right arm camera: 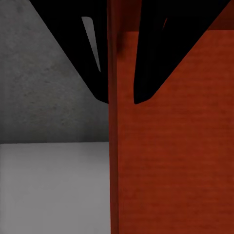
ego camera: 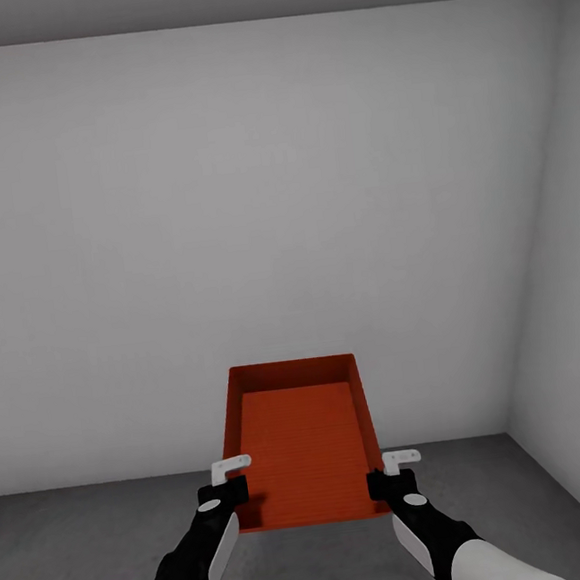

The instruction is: Move the two storage containers from the living room to the garage. In the garage, place one container on the floor and stack the other container on top of it (either order is fine).

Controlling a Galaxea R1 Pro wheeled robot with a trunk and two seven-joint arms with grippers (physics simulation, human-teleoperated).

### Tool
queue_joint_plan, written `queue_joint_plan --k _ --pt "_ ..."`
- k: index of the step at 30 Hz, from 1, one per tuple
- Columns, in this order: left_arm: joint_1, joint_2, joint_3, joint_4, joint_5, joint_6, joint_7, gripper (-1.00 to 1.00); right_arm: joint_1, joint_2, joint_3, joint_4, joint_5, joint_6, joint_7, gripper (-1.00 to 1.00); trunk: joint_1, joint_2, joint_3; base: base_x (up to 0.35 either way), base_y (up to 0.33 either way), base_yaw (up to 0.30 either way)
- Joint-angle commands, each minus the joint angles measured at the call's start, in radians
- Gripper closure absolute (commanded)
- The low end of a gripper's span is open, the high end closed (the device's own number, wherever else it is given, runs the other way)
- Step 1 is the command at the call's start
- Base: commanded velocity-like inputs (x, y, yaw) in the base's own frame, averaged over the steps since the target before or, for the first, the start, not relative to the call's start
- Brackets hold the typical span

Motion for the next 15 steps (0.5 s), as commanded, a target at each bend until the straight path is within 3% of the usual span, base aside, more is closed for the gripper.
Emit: queue_joint_plan --k 1,15 --pt "-0.001 0.002 0.001 -0.005 -0.015 0.007 0.014 1.0 0.0 -0.004 -0.005 0.003 -0.012 -0.005 -0.044 1.0 0.004 -0.008 -0.003 0.0 0.0 0.0" --pt "-0.001 0.002 0.001 -0.005 -0.015 0.007 0.014 1.0 0.0 -0.005 -0.005 0.003 -0.012 -0.005 -0.046 1.0 0.058 -0.106 -0.047 0.0 0.0 0.0"
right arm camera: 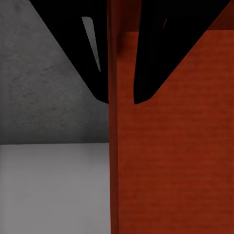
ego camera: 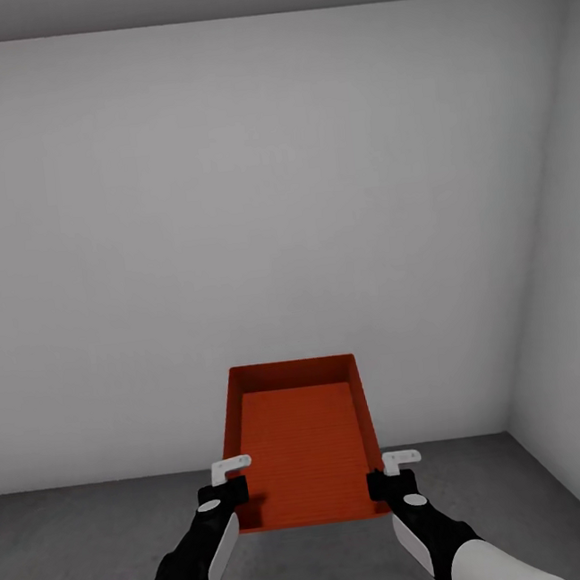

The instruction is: Move the two storage containers from the living room to the garage. In the garage, place one container on the floor and stack the other container on top of it (either order is fine).

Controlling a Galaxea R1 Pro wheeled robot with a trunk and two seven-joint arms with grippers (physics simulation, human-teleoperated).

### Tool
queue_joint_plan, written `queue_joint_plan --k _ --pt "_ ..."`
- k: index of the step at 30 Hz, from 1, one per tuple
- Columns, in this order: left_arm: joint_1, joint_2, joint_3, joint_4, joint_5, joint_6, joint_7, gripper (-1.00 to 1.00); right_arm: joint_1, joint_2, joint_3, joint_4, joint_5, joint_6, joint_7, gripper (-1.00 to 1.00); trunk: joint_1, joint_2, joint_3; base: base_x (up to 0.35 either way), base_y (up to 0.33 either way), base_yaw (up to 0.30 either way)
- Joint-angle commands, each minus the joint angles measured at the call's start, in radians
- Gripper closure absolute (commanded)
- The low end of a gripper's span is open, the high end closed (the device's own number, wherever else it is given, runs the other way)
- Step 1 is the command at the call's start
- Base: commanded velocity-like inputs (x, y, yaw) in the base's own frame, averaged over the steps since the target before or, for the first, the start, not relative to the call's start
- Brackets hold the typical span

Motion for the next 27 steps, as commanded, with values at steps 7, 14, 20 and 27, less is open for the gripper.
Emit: queue_joint_plan --k 7,14,20,27 --pt "-0.001 0.002 0.002 -0.005 -0.016 0.008 0.014 1.0 -0.001 -0.006 -0.006 0.003 -0.012 -0.005 -0.045 1.0 0.027 -0.051 -0.024 0.0 0.0 0.0" --pt "-0.001 0.002 0.002 -0.005 -0.016 0.008 0.014 1.0 -0.001 -0.005 -0.006 0.003 -0.012 -0.009 -0.045 1.0 0.054 -0.1 -0.046 0.0 0.0 0.0" --pt "-0.001 0.002 0.002 -0.005 -0.016 0.008 0.014 1.0 -0.001 -0.005 -0.006 0.003 -0.012 -0.009 -0.045 1.0 0.077 -0.142 -0.064 0.0 0.0 0.0" --pt "-0.001 0.002 0.002 -0.005 -0.016 0.008 0.014 1.0 -0.001 -0.005 -0.006 0.003 -0.012 -0.009 -0.045 1.0 0.104 -0.191 -0.086 0.0 0.0 0.0"
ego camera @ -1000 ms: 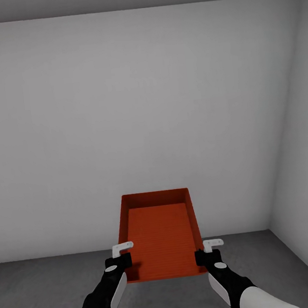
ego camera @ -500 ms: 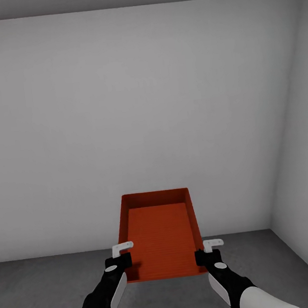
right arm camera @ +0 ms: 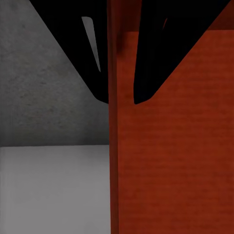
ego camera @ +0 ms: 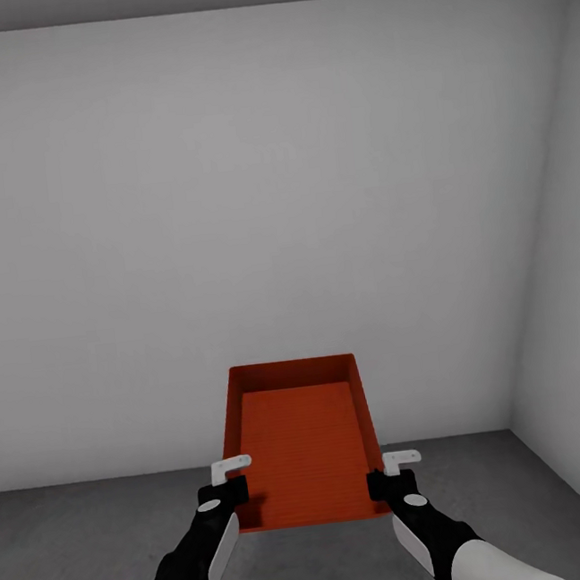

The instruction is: Move the two storage containers from the living room to the garage. In the garage, place one container on the floor and stack the other container on top of it (either order is fine).

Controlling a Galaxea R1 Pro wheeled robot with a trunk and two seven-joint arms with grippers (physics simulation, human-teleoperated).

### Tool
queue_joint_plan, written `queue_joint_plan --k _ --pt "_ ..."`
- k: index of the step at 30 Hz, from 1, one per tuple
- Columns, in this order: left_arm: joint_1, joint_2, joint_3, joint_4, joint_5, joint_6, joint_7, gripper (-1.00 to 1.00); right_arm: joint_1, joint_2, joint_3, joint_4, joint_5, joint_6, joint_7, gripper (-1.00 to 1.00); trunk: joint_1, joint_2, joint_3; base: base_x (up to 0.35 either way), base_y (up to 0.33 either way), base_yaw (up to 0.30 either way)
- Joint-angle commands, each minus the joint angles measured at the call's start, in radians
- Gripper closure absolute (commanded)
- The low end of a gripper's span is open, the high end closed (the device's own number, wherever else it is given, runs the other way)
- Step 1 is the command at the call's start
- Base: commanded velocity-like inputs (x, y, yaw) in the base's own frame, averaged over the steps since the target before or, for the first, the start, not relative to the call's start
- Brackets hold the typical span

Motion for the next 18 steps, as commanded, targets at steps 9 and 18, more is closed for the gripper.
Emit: queue_joint_plan --k 9,18 --pt "-0.001 0.002 0.002 -0.005 -0.014 0.008 0.014 1.0 -0.001 -0.006 -0.007 0.001 -0.01 -0.004 -0.045 1.0 0.035 -0.064 -0.03 0.0 0.0 0.0" --pt "-0.001 0.002 0.002 -0.006 -0.014 0.008 0.014 1.0 -0.001 -0.006 -0.007 0.001 -0.009 -0.007 -0.046 1.0 0.069 -0.127 -0.058 0.0 0.0 0.0"
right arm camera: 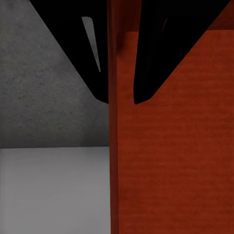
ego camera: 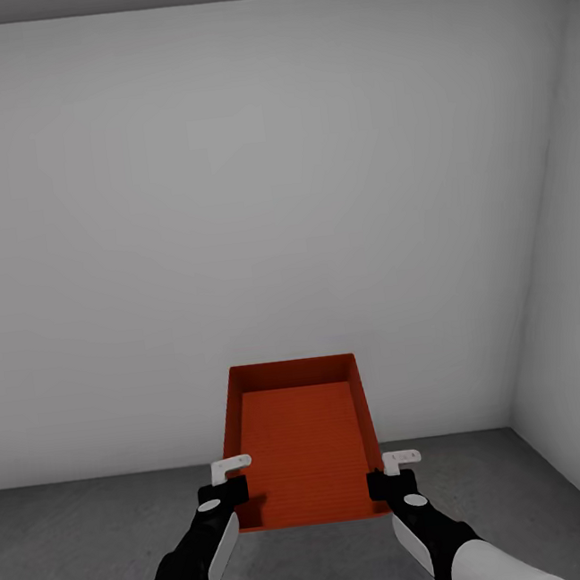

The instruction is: Move the two storage containers from the living room to the garage. In the garage, place one container on the floor and stack the other container on top of it (either order is fine).

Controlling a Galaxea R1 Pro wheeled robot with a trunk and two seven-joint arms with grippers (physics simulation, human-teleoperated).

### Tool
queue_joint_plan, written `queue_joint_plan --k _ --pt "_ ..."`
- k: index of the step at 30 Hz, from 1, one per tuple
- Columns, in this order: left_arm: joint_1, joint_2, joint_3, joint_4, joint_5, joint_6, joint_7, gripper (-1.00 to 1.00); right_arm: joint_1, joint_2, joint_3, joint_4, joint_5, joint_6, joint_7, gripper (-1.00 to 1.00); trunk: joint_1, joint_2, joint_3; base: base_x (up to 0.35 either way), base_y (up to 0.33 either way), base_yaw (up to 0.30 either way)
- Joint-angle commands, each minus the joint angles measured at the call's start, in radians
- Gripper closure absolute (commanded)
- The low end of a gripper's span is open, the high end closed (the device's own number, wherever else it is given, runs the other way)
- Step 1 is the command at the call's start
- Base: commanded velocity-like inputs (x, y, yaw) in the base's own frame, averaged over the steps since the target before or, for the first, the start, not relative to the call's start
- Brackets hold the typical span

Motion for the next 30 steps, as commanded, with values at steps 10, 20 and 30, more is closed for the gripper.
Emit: queue_joint_plan --k 10,20,30 --pt "-0.001 0.002 0.002 -0.004 -0.013 0.008 0.014 1.0 -0.001 -0.006 -0.006 0.001 -0.009 0.001 -0.045 1.0 0.039 -0.071 -0.033 0.0 0.0 0.0" --pt "-0.001 0.002 0.002 -0.004 -0.013 0.008 0.014 1.0 -0.001 -0.008 -0.004 0.005 -0.007 -0.001 -0.04 1.0 0.046 -0.085 -0.051 0.0 0.0 0.0" --pt "-0.001 0.002 0.004 -0.006 -0.013 0.008 0.014 1.0 -0.001 -0.007 -0.004 0.005 -0.007 -0.004 -0.041 1.0 0.046 -0.085 -0.068 0.0 0.0 0.0"
